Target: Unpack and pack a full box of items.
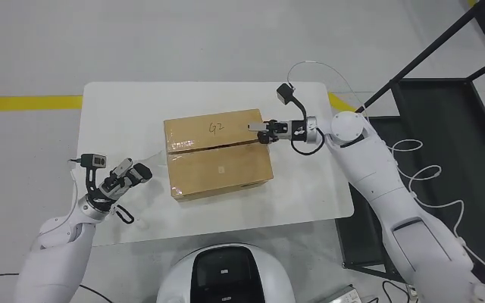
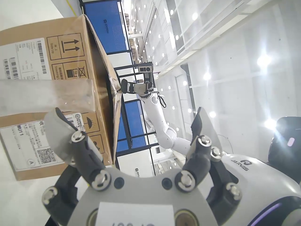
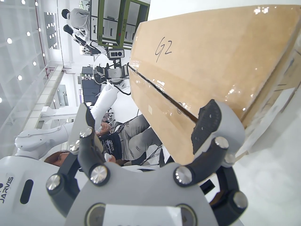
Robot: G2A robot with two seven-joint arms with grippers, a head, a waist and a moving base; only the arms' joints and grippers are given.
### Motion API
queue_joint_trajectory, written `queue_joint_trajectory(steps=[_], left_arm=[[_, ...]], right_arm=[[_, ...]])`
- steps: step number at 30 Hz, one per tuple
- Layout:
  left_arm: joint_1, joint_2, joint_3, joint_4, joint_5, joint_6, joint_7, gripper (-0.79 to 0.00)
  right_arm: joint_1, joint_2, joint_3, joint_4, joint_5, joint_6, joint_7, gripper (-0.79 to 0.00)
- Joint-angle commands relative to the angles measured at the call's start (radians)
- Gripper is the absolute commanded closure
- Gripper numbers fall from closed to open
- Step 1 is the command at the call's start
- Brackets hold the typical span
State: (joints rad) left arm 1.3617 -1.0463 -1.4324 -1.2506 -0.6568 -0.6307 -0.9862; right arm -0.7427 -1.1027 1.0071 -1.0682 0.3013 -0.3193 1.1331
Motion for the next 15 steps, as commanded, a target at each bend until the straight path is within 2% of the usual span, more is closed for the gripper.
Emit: queue_joint_trajectory(steps=[1,7,15], left_arm=[[0.015,-0.002,0.006,-0.021,0.023,0.026,0.044,-0.785],[0.09,-0.006,0.01,-0.07,0.068,0.062,0.153,-0.785],[0.166,-0.01,0.007,-0.119,0.145,0.043,0.263,-0.785]], right_arm=[[0.011,-0.005,-0.011,0.012,0.007,0.006,0.015,-0.785],[0.048,-0.02,-0.049,0.065,0.004,0.036,0.041,-0.785],[0.081,-0.04,-0.083,0.131,0.003,0.031,0.038,-0.785]])
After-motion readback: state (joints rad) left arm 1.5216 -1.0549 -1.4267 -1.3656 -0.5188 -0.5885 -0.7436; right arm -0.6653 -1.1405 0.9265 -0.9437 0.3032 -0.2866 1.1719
